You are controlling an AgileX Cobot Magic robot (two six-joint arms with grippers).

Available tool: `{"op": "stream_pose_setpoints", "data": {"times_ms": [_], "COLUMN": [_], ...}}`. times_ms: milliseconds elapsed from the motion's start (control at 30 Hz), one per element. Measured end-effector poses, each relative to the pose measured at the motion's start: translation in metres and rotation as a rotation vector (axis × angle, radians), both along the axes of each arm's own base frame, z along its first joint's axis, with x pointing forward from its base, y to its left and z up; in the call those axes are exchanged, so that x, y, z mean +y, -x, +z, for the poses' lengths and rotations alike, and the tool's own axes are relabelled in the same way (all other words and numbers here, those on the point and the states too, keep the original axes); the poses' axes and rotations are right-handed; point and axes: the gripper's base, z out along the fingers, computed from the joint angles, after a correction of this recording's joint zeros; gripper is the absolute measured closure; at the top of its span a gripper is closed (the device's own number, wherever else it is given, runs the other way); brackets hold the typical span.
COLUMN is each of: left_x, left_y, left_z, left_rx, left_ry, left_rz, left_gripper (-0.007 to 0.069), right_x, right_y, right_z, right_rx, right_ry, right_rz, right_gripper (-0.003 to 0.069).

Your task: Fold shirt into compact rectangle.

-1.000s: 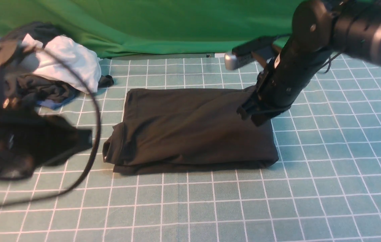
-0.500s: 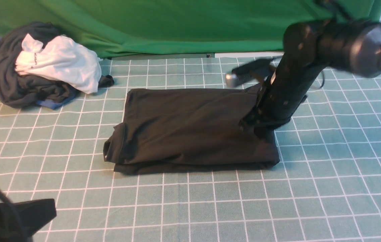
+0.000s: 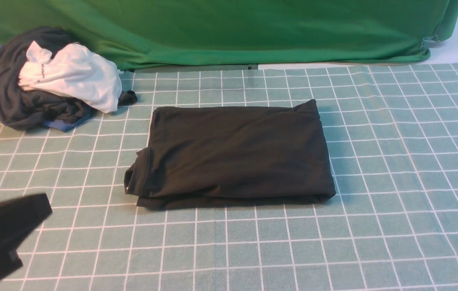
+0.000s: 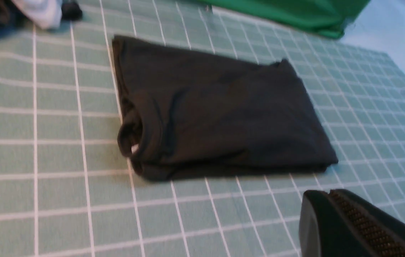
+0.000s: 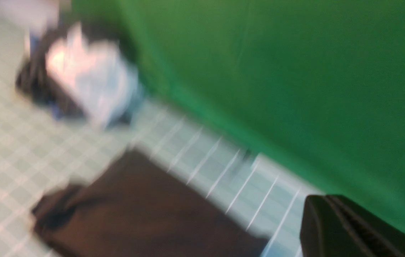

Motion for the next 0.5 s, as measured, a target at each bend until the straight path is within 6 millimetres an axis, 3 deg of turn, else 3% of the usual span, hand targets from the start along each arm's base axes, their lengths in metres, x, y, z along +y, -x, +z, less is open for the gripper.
{"op": "stream_pose_setpoints", "data": {"times_ms": [33, 67, 200, 333, 367, 433, 500], "left_x": [0.0, 0.001, 0.003, 0.004, 0.005, 0.005, 0.006], "left_y": [-0.001, -0.002, -0.005, -0.007, -0.008, -0.008, -0.009], "left_z": [0.001, 0.003, 0.01, 0.016, 0.019, 0.02, 0.023], "left_rx": [-0.013, -0.045, -0.121, -0.194, -0.22, -0.233, -0.271], "left_ry": [-0.002, -0.005, -0.002, 0.018, 0.025, 0.027, 0.033], "left_rz": [0.005, 0.016, 0.039, 0.059, 0.066, 0.07, 0.081], "left_gripper": [0.0612, 0.0612, 0.0612, 0.0612, 0.0612, 0.0612, 0.0612], "right_x": [-0.005, -0.018, -0.05, -0.069, -0.072, -0.075, -0.081], "right_y": [0.009, 0.034, 0.095, 0.131, 0.137, 0.143, 0.153], "right_z": [0.0, 0.002, -0.02, -0.053, -0.069, -0.076, -0.097], "right_rx": [-0.033, -0.106, -0.272, -0.372, -0.384, -0.411, -0.457], "right_ry": [-0.008, -0.036, -0.116, -0.168, -0.178, -0.196, -0.245], "right_rz": [-0.007, -0.017, -0.04, -0.047, -0.049, -0.051, -0.055], "right_gripper": [0.0662, 0.0662, 0.0662, 0.0662, 0.0662, 0.0662, 0.0662]}}
